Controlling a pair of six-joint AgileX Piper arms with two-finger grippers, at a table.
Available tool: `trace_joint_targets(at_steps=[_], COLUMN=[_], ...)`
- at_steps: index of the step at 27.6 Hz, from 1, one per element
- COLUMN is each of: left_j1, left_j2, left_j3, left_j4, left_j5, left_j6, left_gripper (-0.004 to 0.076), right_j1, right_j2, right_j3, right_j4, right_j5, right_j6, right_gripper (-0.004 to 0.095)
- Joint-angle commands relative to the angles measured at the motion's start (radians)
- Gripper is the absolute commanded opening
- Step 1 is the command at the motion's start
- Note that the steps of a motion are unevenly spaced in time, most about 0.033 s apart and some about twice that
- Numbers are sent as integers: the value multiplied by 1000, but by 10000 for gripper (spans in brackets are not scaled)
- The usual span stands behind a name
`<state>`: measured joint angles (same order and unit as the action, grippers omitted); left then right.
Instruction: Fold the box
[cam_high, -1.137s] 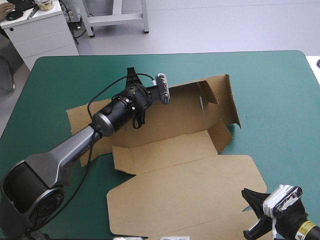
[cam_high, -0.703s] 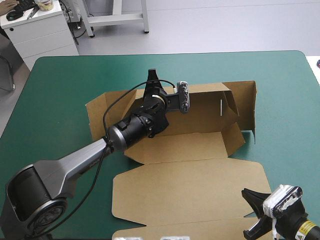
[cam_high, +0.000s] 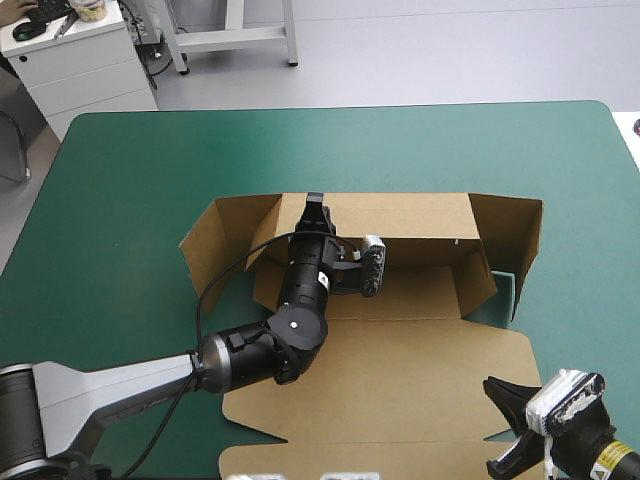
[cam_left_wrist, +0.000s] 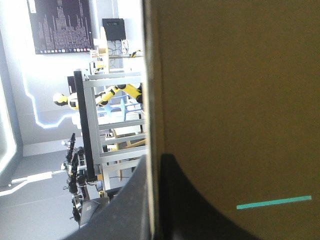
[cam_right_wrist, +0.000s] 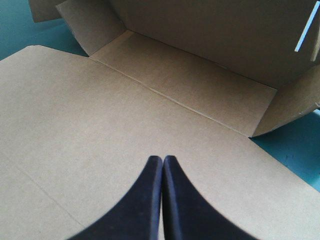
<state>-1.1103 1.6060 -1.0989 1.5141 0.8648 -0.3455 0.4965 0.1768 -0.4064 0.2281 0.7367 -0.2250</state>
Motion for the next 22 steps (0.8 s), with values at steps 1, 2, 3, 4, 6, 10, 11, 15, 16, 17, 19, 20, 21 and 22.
trace_joint_targets(at_steps=[1,2,3,4,6,10,11,15,16,17,19,20,21,22], left_j1=[-8,-8,-8,-8,-8,-8,-8,-8,-8,-8,-8,-8,-8,-8], left_j2=[-52,-52,-52,-52,-52,-52,-52,-52,-52,-52,-52,-52,-52,-52], left_j3=[38,55,70,70,70,70,70,70,70,70,70,70,70,70], left_j4=[116,138,152,154,154,154,154,154,154,154,154,154,154,154], left_j5=[19,19,19,23,30,35,41,71,72,72,72,72,72,72], left_j6=[-26,-35,-40,-40,-40,-74,-87,-94,-94,-94,-94,-94,-92,-92], left_gripper=[-10,-10,-10,-10,-10,-10,-10,-10,-10,-10,-10,-10,-10,-10], right_j1=[-3,-3,-3,-3,-3,-3,-3,-3,-3,-3,-3,-3,-3,-3], right_j2=[15,15,15,15,15,15,15,29,36,44,66,79,90,107], right_j3=[-24,-24,-24,-24,-24,-24,-24,-26,-28,-35,-65,-87,-114,-146], right_j4=[9,9,7,5,2,-42,-62,-138,-160,-173,-219,-247,-269,-301], right_j5=[-71,-71,-71,-71,-71,-77,-77,-83,-87,-90,-96,-101,-102,-102], right_j6=[-8,-8,-6,9,48,90,104,241,277,302,383,422,447,475], right_gripper=[-20,-20,-20,-20,-11,55,100,443,523,613,728,748,749,745])
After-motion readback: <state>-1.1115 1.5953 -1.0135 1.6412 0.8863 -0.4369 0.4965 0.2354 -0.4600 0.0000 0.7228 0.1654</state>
